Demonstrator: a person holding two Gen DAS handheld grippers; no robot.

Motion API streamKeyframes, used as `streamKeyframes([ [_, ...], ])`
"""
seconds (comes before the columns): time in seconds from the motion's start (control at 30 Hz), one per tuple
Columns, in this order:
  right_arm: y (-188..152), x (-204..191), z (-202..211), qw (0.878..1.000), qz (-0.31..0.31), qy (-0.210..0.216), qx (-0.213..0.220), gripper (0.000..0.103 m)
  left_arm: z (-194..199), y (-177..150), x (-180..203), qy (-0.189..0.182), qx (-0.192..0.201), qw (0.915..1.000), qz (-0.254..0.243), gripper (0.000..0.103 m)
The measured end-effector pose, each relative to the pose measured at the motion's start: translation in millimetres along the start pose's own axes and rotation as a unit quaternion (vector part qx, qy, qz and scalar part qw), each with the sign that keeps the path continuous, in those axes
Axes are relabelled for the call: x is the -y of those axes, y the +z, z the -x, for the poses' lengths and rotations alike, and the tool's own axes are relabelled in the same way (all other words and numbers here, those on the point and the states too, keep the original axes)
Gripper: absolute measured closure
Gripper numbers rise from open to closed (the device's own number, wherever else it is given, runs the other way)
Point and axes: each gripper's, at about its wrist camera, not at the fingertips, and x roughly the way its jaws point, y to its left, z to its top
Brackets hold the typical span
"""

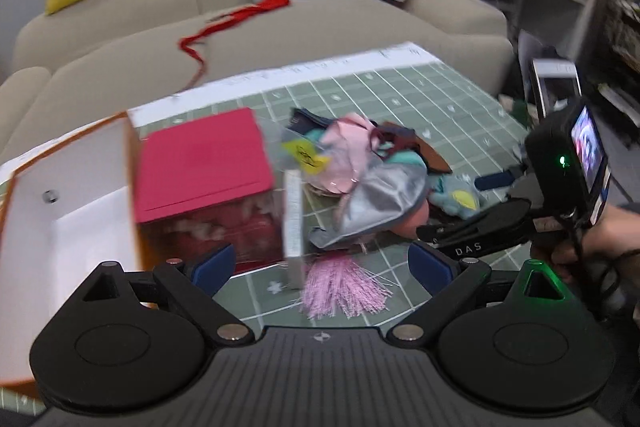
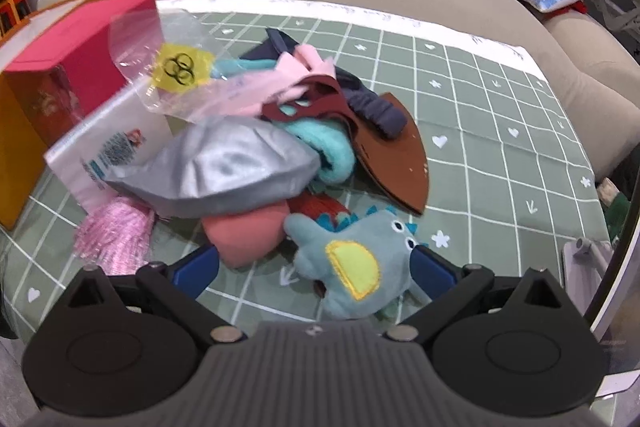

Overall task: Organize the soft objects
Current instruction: 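Move both tools toward the pile of soft items, then grasp the white packet with the left tool while the right tool grasps the blue plush toy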

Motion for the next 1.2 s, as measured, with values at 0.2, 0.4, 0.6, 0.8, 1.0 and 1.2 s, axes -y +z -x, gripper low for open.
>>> streamKeyframes([
  [0.2, -2.1, 5.7, -4.6, 1.0, 0.009, 0.008, 0.008, 0.009, -51.9, -2.8, 10.0, 0.011, -0.035, 0.999, -0.024, 0.0],
  [0.4, -4.3, 5.0, 1.7, 0.999, 0.034, 0.005, 0.013, 0.018, -78.8, -13.3, -2.2, 0.002, -0.045, 0.999, -0.001, 0.0],
  [0.6, -7.0, 11.8, 8.1, 0.999, 0.039, -0.021, 0.023, 0.034, -89.5, -24.2, -5.1, -0.009, -0.001, 1.0, -0.002, 0.007],
  [0.8, -10.0, 11.5, -2.1, 0.997, 0.061, -0.039, 0.019, 0.041, -105.9, -27.3, -7.5, 0.007, 0.0, 0.9996, 0.027, 0.026],
  [1.0, -12.4, 6.4, -10.0, 0.994, 0.091, -0.056, 0.024, 0.04, -108.4, -31.6, -12.6, 0.01, 0.008, 0.9976, 0.068, 0.058],
  [1.2, -13.3, 4.4, -8.3, 0.993, 0.096, -0.065, 0.026, 0.048, -103.1, -39.7, -10.9, 0.013, 0.019, 0.998, 0.059, 0.081],
])
